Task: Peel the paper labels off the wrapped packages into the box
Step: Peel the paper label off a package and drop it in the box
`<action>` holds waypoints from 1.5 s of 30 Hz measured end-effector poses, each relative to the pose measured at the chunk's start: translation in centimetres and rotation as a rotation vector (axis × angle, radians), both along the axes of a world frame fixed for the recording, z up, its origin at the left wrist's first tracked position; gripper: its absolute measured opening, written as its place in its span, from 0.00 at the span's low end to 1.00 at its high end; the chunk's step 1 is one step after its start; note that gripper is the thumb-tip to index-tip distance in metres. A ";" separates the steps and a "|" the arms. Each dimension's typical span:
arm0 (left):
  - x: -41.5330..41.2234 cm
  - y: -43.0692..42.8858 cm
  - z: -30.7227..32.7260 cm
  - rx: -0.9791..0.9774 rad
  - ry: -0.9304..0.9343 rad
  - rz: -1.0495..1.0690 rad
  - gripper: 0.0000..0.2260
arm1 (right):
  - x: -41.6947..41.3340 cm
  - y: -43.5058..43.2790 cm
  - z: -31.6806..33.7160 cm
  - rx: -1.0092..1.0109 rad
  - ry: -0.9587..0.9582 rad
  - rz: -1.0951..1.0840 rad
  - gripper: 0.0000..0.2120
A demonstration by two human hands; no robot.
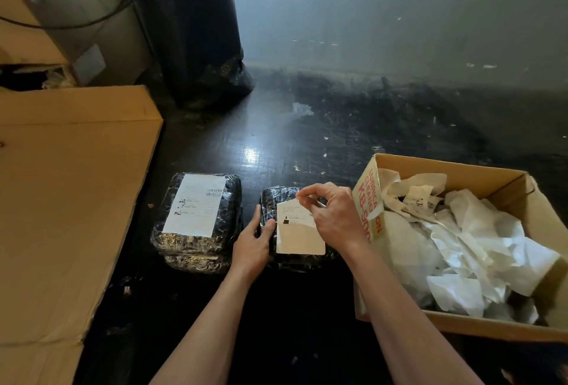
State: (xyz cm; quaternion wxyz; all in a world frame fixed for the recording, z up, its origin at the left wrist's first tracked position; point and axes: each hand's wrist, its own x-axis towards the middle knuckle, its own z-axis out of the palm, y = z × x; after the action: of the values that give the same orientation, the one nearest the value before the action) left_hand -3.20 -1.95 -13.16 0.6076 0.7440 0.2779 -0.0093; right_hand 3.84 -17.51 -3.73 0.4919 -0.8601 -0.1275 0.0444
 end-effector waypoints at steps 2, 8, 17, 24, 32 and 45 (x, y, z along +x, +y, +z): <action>0.1 -0.1 0.2 0.003 -0.007 0.005 0.26 | -0.1 -0.2 -0.1 0.007 -0.010 0.004 0.13; 0.1 -0.3 0.1 0.018 -0.010 0.030 0.26 | -0.5 -0.6 0.3 0.036 -0.012 0.019 0.15; 0.1 -0.2 -0.4 -0.006 0.016 0.022 0.27 | -1.2 -1.5 0.7 0.040 -0.015 0.049 0.15; 0.1 -0.3 -0.3 -0.010 -0.006 0.026 0.27 | -1.2 -1.9 1.2 0.039 -0.032 0.071 0.13; 0.0 -0.2 -0.4 -0.012 -0.007 0.014 0.27 | -1.3 -1.9 1.8 0.054 -0.021 0.089 0.11; -0.7 0.0 -0.6 -0.098 -0.059 0.015 0.29 | -1.2 -2.3 2.6 0.089 0.011 0.098 0.09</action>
State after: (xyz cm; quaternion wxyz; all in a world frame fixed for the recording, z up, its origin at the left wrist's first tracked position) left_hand -3.90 -1.94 -13.78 0.6513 0.7112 0.2645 0.0034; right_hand 2.63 -19.79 -1.17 0.5276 -0.8298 -0.1687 0.0677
